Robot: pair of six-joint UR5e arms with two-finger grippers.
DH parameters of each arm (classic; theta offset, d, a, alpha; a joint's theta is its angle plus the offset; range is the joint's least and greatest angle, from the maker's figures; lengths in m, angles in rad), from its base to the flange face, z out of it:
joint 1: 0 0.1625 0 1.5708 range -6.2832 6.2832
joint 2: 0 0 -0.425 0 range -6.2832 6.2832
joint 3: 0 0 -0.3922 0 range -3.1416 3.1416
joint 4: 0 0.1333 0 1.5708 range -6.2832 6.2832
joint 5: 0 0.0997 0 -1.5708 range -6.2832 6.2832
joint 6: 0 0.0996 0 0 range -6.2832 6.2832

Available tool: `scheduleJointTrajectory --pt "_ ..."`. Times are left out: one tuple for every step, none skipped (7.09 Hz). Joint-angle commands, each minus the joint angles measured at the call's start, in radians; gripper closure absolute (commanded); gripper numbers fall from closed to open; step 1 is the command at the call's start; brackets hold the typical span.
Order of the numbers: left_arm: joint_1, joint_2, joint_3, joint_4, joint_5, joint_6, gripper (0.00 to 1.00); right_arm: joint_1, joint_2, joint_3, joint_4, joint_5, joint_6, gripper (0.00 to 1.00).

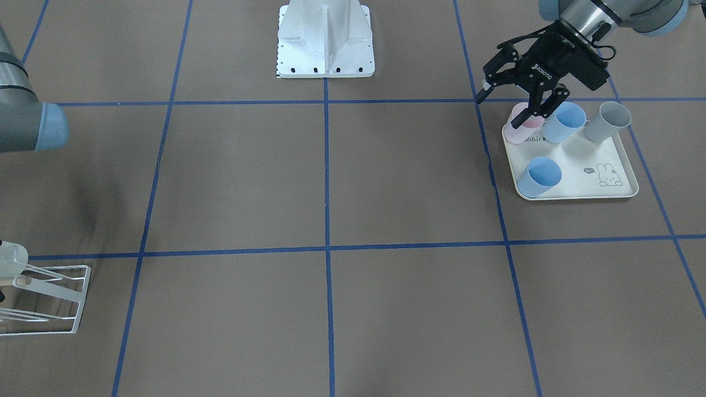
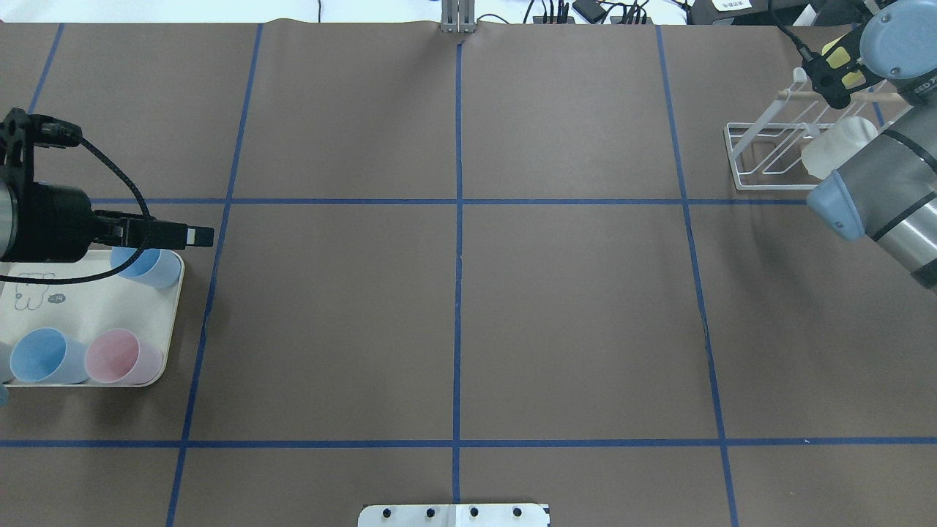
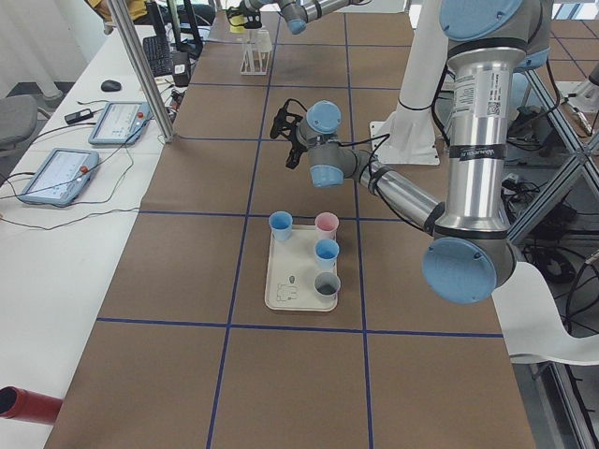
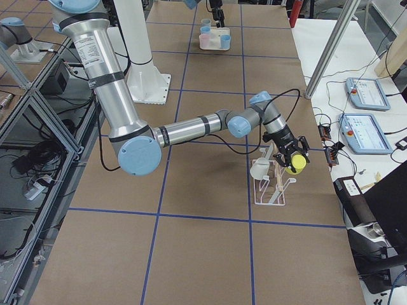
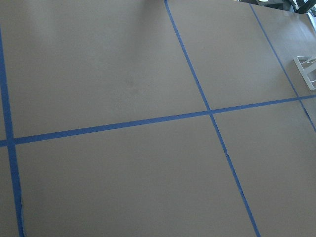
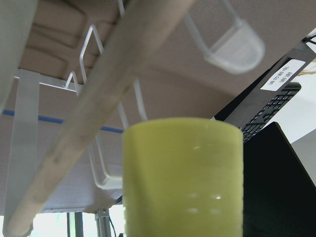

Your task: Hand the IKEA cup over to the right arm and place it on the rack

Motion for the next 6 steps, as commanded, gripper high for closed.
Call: scheduleJointTrajectory --pt "0.000 -0.003 0.001 -0.001 -0.002 0.000 0.00 -0.007 -0.003 -0.001 0.001 -0.001 0.008 0.90" --pt "0.002 -0.005 0.001 -0.001 -0.002 0.000 0.00 -0.007 -0.005 -0.001 0.001 -0.010 0.008 0.87" --pt "0.002 -0.005 0.001 -0.001 -0.001 0.000 0.00 -0.017 -0.008 -0.001 0.001 -0.023 0.008 0.79" --pt "0.000 -0.005 0.001 -0.001 -0.002 0.000 0.00 -0.027 -0.009 -0.001 0.001 -0.050 0.008 0.64" --pt "0.000 -0.005 0.001 -0.002 -0.001 0.000 0.00 -0.030 -0.011 -0.001 0.001 -0.054 0.008 0.60" --pt "0.002 -0.005 0.001 -0.002 -0.001 0.000 0.00 -0.032 -0.014 0.001 0.001 -0.054 0.008 0.58"
